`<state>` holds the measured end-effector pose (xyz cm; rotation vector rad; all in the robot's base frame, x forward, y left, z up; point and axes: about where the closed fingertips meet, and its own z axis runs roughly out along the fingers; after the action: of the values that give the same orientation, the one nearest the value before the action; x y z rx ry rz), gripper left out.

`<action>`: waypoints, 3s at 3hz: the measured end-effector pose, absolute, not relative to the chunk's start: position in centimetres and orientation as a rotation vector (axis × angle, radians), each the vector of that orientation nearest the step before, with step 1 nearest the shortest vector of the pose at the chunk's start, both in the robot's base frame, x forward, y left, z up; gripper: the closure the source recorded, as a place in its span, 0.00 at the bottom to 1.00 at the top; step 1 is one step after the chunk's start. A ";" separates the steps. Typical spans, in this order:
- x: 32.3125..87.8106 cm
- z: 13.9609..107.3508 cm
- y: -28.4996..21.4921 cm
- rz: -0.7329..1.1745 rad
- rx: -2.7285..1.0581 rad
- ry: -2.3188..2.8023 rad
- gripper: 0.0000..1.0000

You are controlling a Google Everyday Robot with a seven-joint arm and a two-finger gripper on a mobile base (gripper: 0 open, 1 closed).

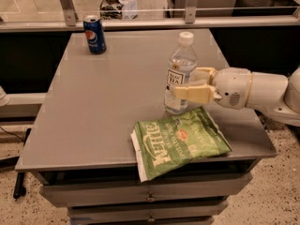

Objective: Move blue plastic bottle near green jalapeno chip bag

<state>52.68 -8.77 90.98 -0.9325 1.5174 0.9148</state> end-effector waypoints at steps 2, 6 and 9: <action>51.8 89.5 -8.5 0.953 -0.944 1.469 0.82; 52.1 89.2 -8.0 0.953 -0.954 1.413 0.00; 54.8 95.5 -17.9 0.709 -1.023 1.372 0.00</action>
Offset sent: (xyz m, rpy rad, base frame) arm -0.0109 -0.0034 -0.0218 0.0451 -0.0337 0.0384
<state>54.82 -17.89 95.55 -1.0227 1.3723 0.7090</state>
